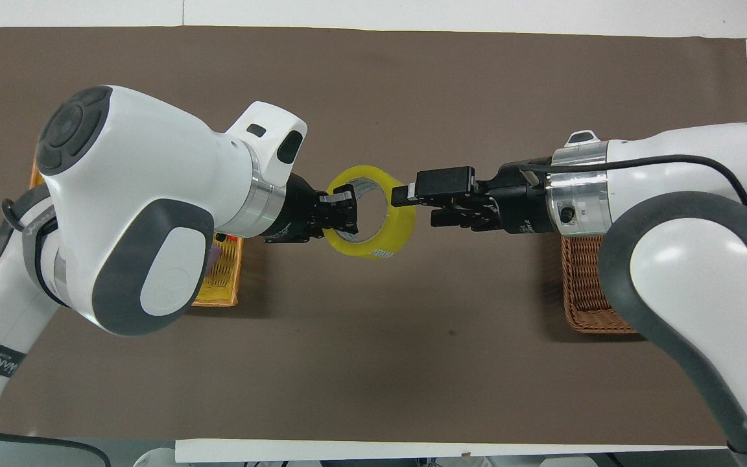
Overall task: Move tape to another basket
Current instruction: 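Grasp the tape roll rim with the right gripper beside the left gripper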
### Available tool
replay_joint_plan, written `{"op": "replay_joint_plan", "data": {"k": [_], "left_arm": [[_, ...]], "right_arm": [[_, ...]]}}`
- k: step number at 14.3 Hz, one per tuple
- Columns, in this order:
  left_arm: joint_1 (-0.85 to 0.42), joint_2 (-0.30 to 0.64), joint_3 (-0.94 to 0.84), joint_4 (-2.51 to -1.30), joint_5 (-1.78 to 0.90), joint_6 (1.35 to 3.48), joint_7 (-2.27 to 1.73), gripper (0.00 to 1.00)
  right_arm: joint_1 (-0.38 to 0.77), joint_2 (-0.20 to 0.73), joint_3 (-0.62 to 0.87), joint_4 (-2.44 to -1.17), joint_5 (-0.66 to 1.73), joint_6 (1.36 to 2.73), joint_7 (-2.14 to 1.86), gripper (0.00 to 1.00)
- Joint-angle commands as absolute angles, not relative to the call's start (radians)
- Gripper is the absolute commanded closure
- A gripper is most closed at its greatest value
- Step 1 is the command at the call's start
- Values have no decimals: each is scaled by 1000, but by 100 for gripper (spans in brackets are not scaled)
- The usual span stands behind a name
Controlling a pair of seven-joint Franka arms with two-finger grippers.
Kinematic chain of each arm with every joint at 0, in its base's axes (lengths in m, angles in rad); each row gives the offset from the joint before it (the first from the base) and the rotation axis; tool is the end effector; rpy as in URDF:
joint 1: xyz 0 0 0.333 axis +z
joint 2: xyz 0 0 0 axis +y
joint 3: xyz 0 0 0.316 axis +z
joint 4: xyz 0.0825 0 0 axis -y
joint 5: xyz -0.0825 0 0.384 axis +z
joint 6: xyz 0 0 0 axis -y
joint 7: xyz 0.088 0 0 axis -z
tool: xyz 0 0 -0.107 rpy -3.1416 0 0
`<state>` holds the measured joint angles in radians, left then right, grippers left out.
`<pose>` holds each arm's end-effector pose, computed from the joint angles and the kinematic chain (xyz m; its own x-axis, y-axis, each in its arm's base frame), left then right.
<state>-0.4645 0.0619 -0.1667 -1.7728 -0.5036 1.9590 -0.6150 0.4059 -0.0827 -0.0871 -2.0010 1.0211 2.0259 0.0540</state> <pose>0.4643 -0.3759 0.5362 0.9727 0.0974 -0.2107 0.1821 -0.8830 0.4327 0.5108 0.2188 0.5306 0.9859 -0.0971 -0.1363 -0.1673 -0.5774 -0.7992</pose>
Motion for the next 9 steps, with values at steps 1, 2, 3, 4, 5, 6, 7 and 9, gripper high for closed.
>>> {"op": "replay_joint_plan", "data": {"k": [1, 2, 3, 4, 5, 6, 7, 9], "left_arm": [[-479, 41, -163, -1769, -511, 1936, -630, 100], [-482, 41, -163, -1769, -511, 1934, -630, 100], [-482, 41, -161, -1769, -509, 1934, -630, 100], [-482, 41, -163, -1769, -509, 1933, -630, 100], [-482, 40, -161, -1769, -509, 1927, -630, 100], [-482, 40, -161, -1770, -509, 1919, -630, 100], [-482, 32, -161, -1773, -509, 1913, -630, 100], [-482, 29, -161, -1776, -508, 1905, -630, 100]], "right_arm": [[425, -92, -89, -2025, 1042, 2065, 64, 1], [428, -92, -89, -2025, 1042, 2068, 71, 1], [428, -92, -89, -2025, 1042, 2066, 71, 1], [428, -92, -89, -2025, 1042, 2066, 69, 1], [428, -92, -89, -2025, 1042, 2068, 71, 2], [429, -94, -89, -2025, 1042, 2068, 71, 4], [428, -94, -89, -2025, 1042, 2065, 69, 7], [428, -94, -89, -2025, 1042, 2065, 64, 14]]}}
